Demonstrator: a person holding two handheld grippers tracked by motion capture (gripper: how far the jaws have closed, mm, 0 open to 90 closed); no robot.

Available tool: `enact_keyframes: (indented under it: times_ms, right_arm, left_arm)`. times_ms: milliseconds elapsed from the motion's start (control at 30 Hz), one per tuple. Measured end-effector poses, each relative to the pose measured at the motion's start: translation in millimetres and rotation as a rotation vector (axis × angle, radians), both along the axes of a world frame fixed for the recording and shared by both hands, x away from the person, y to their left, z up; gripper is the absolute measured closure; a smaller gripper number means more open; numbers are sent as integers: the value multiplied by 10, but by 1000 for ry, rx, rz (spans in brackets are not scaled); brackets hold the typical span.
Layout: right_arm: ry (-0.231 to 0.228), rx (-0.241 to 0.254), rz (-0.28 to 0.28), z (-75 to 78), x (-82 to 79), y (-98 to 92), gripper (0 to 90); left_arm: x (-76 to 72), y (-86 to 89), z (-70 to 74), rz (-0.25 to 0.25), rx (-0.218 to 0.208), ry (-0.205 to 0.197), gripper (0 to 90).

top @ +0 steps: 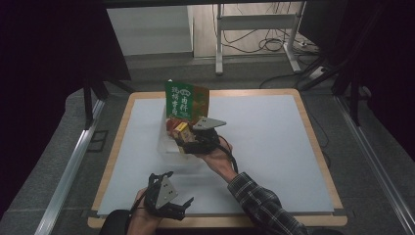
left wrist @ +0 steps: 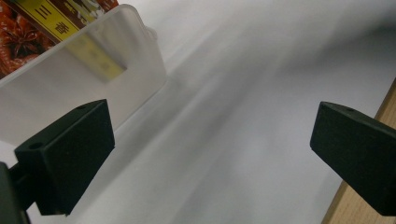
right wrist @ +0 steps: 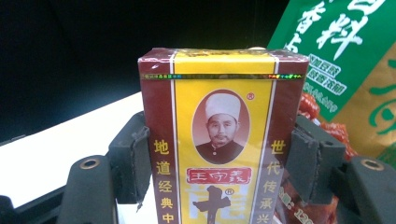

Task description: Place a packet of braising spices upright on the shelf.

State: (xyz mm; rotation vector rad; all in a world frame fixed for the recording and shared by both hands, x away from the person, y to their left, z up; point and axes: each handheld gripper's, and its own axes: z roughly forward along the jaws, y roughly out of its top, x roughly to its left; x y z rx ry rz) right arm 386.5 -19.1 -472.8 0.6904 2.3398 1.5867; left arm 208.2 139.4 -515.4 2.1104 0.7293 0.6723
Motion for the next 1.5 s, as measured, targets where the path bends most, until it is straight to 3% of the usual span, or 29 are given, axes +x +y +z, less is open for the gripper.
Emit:
enact_keyframes:
  times_ms: [167,433,1067,1167,1500]
  right_arm:
    - [14,-13,-3,-16,0,-14,323]
    - [-2,-67,-10,-93,-37,0,325]
    - [-2,-122,-26,-192,-91,16,327]
    - [24,-116,-28,-208,-70,7,327]
    - [51,-112,-35,-218,-55,5,313]
  left_arm:
    - [-1,-7,-4,0,4,1,0]
    - [0,-13,-6,-5,11,-2,0]
    - [-1,-30,-16,-6,19,0,0]
    - [-5,-34,-17,-5,15,1,0]
    - [-1,-26,-15,-4,16,0,0]
